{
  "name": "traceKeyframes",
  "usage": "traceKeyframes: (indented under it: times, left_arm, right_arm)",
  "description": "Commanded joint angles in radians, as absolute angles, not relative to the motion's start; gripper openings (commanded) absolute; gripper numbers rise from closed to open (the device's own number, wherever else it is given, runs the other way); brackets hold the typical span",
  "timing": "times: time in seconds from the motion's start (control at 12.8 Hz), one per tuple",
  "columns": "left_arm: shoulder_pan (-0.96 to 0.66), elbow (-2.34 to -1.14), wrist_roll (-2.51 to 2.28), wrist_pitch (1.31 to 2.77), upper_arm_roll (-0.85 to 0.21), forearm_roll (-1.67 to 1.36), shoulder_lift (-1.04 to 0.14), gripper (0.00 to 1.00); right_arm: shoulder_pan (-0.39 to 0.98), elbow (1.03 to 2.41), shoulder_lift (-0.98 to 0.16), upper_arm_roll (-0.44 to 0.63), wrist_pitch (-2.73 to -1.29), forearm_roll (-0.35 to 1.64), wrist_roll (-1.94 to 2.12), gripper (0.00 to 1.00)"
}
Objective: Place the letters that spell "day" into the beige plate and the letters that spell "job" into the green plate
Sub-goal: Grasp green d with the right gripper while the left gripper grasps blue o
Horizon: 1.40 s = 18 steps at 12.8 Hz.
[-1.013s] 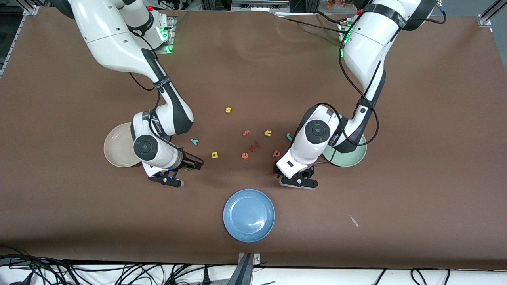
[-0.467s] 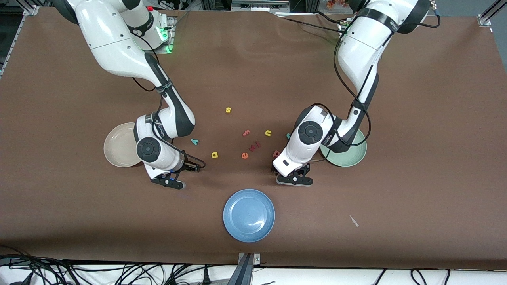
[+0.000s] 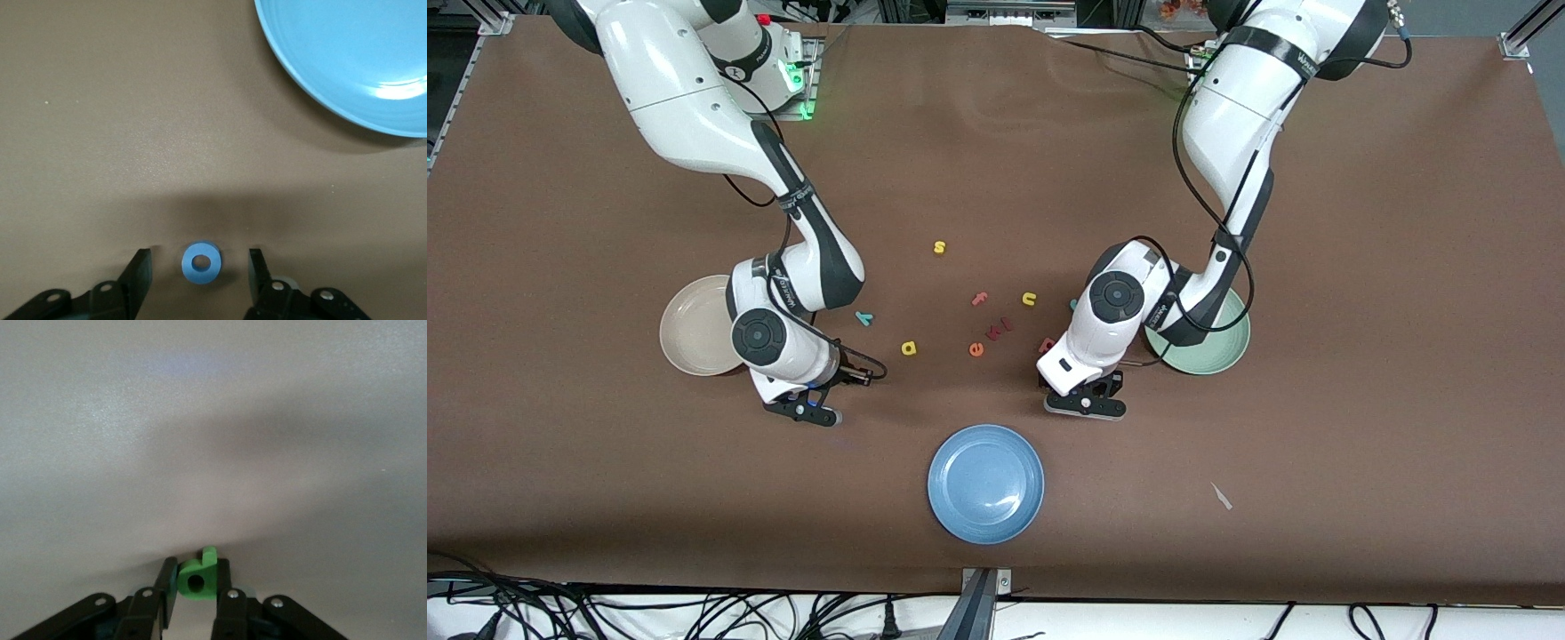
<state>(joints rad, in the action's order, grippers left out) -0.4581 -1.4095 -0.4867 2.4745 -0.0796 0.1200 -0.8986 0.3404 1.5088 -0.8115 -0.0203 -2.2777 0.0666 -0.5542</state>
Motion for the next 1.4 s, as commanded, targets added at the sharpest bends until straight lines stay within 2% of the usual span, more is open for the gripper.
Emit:
traceKeyframes:
  times: [0.0, 0.08, 0.23, 0.31, 0.55, 0.7, 0.78, 1.01, 1.32]
  left_arm:
    - [-0.466, -1.399, -0.505, 2.484, -0.071, 0.149, -0.907, 0.64]
    - [-0.466, -1.401, -0.505, 2.484, -0.071, 0.149, -0.907, 0.62]
    - [-0.466, -1.402, -0.505, 2.484, -0.071, 0.15, -0.91, 0.59]
    - [-0.468, -1.401, -0.505, 2.484, -0.071, 0.15, -0.914, 0.55]
    - [-0.469, -1.401, -0.505, 2.484, -0.071, 0.152, -0.922, 0.32]
    - [-0.468, -1.399, -0.5, 2.484, -0.071, 0.152, -0.916, 0.1]
    - [-0.466, -1.399, -0.499, 2.482, -0.071, 0.152, -0.914, 0.04]
    - [-0.453, -1.402, -0.502, 2.453, -0.071, 0.15, -0.884, 0.03]
    - [-0.436, -1.402, -0.502, 2.277, -0.071, 0.15, -0.81, 0.0]
  right_arm:
    - [0.342, 1.477, -0.847, -0.023, -2.284, 0.072, -0.56, 0.08]
    - [0.344, 1.438, -0.836, -0.023, -2.248, 0.068, -0.561, 0.06]
    - [0.324, 1.349, -0.827, -0.012, -2.085, 0.063, -0.529, 0.06]
    - [0.313, 1.339, -0.819, -0.002, -2.062, 0.063, -0.462, 0.0]
    - [0.307, 1.379, -0.749, 0.075, -1.952, 0.064, -0.277, 0.0]
    - [0.305, 1.455, -0.686, 0.119, -1.936, 0.071, -0.172, 0.0]
    - [0.302, 1.507, -0.661, 0.129, -1.948, 0.074, -0.138, 0.0]
    - [0.301, 1.699, -0.557, 0.167, -2.072, 0.078, -0.034, 0.0]
    - [0.301, 1.896, -0.451, 0.247, -2.147, 0.081, 0.147, 0.0]
